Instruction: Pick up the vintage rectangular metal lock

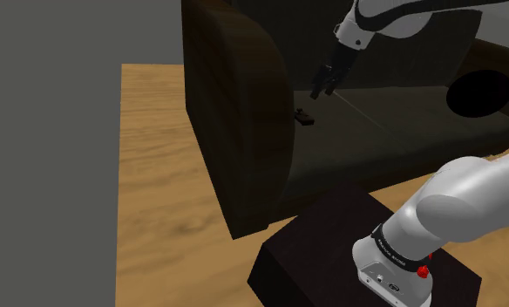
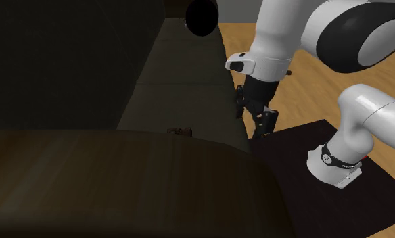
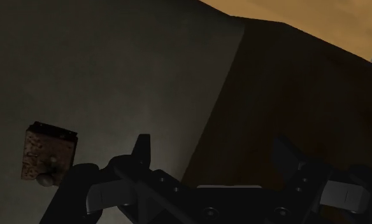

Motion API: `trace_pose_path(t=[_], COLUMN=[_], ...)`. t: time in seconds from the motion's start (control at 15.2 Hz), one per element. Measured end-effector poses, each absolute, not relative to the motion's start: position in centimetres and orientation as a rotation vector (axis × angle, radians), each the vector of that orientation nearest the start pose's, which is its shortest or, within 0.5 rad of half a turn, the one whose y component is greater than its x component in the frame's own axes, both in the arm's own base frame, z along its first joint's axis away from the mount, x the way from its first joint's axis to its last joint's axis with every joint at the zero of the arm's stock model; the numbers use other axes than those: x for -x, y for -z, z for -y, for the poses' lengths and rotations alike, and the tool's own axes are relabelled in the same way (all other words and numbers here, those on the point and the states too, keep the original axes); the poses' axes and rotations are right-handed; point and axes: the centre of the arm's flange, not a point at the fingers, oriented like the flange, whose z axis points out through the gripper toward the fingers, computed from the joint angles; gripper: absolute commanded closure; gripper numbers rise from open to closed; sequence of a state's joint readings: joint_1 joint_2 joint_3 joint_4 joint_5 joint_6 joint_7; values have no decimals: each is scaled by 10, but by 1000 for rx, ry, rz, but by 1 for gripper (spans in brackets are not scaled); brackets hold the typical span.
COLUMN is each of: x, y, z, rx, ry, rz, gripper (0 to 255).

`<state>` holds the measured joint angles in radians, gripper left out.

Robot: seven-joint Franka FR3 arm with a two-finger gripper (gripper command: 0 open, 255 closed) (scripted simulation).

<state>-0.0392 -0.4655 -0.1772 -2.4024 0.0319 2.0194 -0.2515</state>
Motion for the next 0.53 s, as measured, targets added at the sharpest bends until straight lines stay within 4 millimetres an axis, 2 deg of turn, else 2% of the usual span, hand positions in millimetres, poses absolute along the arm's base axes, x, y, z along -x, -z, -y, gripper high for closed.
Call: trace_pose_path(t=[0.26,0.53], x=[-435,-460], y=[-459,-437], z=[128,159], rx=[3056,3063], ry=[157,164], rz=[76,97], gripper=[0,0])
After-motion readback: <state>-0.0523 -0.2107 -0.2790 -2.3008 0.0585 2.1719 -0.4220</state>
